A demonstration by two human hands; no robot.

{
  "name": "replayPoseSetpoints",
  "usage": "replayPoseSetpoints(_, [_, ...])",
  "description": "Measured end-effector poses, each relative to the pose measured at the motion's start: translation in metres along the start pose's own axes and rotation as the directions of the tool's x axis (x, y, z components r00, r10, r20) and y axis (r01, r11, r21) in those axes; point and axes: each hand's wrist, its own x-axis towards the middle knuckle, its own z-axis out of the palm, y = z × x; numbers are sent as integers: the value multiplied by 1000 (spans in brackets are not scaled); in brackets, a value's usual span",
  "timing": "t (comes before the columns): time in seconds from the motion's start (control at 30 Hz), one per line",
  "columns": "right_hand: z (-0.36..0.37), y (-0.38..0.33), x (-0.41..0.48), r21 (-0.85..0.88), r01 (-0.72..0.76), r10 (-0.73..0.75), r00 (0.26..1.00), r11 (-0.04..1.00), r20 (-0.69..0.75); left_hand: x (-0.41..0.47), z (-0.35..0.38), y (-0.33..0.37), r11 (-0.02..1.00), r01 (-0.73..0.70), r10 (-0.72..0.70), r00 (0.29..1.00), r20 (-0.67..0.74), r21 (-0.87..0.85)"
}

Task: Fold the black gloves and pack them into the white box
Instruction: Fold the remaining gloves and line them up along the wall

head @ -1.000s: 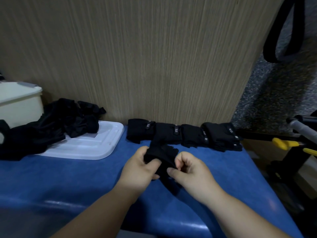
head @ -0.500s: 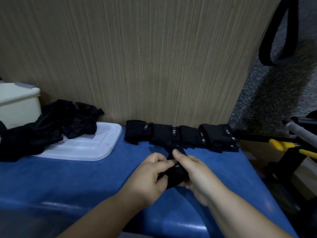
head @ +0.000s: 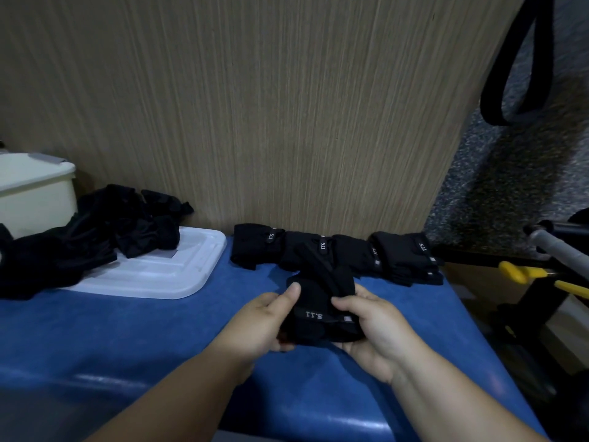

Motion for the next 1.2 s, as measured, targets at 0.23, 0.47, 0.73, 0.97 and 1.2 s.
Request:
replayPoseSetpoints(0.23, [0,6,4,-233,19,-48,992,972,-120,-4,2,8,931,-79,96,995,31,-357])
replayPoseSetpoints(0.47, [-1,5,5,-288,-3,-48,984,958,-170,-4,6,9,907,-70,89,996,25,-416])
replayPoseSetpoints(0.73, [0,3,4,-312,53,-105,983,949,-152,3,4,-1,983,-117,91,979,-180,-140])
replayPoseSetpoints(0.97, [4,5,2,-349,158,-175,984,924,-19,0,9,0,969,-196,215,969,-119,152])
replayPoseSetpoints(1.2, [8,7,-3,-557,239,-211,971,795,116,2,6,1,974,-22,18,1000,-21,-227])
